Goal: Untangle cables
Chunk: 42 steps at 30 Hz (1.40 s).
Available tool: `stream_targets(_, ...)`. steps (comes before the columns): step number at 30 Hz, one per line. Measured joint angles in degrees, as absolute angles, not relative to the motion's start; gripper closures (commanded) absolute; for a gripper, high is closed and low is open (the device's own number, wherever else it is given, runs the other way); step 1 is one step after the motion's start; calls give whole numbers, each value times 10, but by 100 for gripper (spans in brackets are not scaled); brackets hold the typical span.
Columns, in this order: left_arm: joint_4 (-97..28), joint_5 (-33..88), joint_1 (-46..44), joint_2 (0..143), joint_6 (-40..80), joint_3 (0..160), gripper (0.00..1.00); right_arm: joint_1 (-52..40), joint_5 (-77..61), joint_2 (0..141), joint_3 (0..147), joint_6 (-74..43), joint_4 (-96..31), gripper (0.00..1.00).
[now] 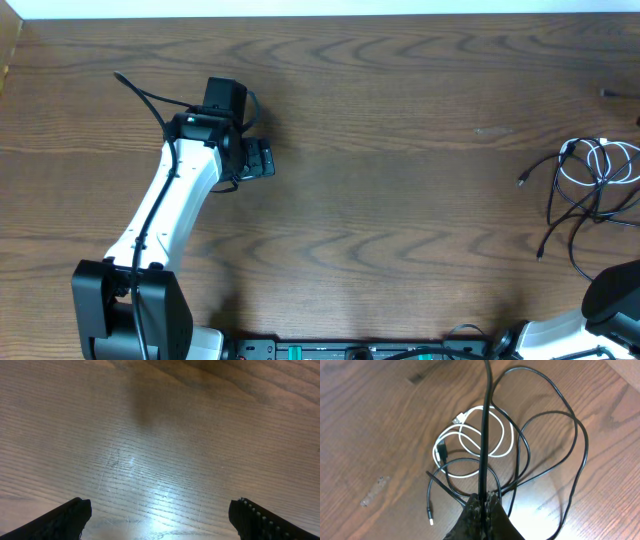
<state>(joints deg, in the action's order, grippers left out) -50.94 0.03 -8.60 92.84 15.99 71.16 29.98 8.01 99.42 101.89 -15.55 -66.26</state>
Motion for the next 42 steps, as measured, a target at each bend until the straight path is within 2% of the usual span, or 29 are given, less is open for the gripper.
stream_targets(2,-510,0,-86,928,160,712,7,300,80,994,1019,-154,-671,60)
stream_targets(4,-510,0,-86,928,160,712,7,300,80,994,1019,-154,-683,43)
stream_targets(6,-510,0,-86,928,160,712,6,300,80,994,1019,-155,-696,36)
stream_targets(7,-510,0,-86,928,160,712,6,300,78,994,1019,-152,-698,29)
stream_targets(9,-509,0,-86,928,160,712,6,300,58,994,1019,-136,-701,25)
stream_targets(15,-471,13,-86,928,151,712,6,280,-164,994,1019,-4,-722,21)
stream_targets(19,-475,30,-87,928,148,730,6,224,-240,994,1019,76,-772,23)
stream_targets(25,-569,37,-88,925,144,782,6,136,-178,994,1019,97,-817,26)
stream_targets(31,-704,37,-88,911,141,787,6,112,-148,992,1013,90,-832,23)
stream_targets(35,-734,37,-88,901,141,782,6,104,-142,943,935,79,-776,22)
stream_targets(38,-726,37,-88,870,141,758,6,104,-139,861,843,72,-717,16)
stream_targets(39,-717,37,-88,854,141,747,6,104,-136,819,799,69,-679,11)
stream_targets(40,-699,37,-88,829,141,728,6,104,-136,795,778,69,-665,1)
stream_targets(42,-679,35,-88,783,140,702,6,104,-136,727,720,65,-624,1)
